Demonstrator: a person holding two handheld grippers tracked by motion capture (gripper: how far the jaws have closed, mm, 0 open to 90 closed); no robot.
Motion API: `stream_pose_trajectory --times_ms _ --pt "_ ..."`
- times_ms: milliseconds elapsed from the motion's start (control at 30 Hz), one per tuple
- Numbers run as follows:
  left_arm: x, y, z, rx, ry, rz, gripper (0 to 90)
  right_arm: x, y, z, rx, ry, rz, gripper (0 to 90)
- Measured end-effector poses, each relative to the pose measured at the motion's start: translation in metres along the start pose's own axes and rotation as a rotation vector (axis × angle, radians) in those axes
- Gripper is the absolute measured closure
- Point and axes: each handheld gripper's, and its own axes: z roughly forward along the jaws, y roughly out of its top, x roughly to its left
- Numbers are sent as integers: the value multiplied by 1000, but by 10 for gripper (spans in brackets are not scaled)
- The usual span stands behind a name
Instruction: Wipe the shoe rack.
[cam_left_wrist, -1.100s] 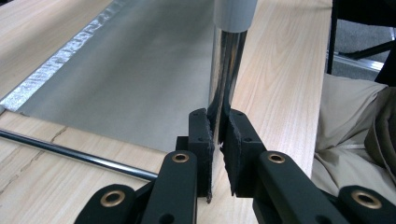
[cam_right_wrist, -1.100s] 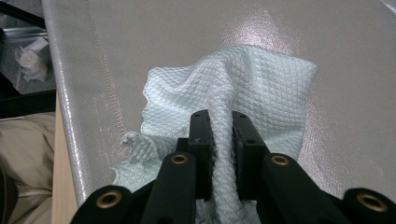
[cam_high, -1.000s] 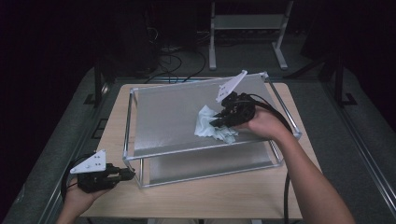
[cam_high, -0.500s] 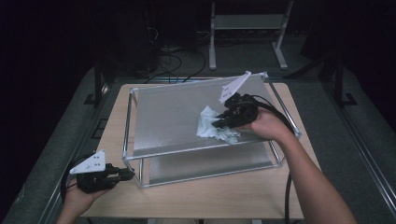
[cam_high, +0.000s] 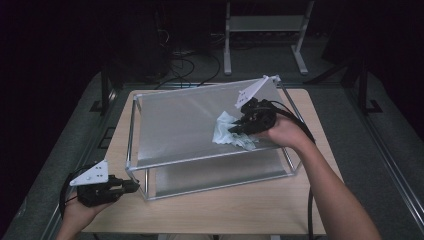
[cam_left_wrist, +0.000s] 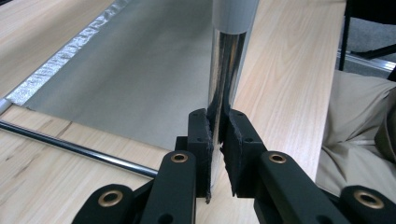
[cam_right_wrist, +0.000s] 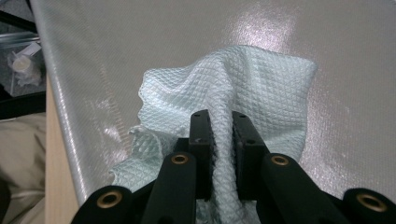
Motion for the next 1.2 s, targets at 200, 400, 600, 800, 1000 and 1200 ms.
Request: stream_pose_trajectory --times_ms 200,400,600,800,1000,1200 --pt "3 -3 -4 -2 3 -9 812 1 17 17 -21 -4 -6 804" --pt "2 -4 -3 -12 5 -10 811 -2 10 6 -19 1 1 804" --pt "1 -3 -2 -11 8 -11 812 6 18 11 -20 21 -24 803" --pt "2 -4 -2 -16 6 -10 813 2 15 5 8 12 -21 803" --pt "1 -4 -2 -17 0 -9 813 2 9 3 -16 2 -1 803" --pt "1 -4 -3 -9 6 -4 814 1 3 -2 -20 4 2 802"
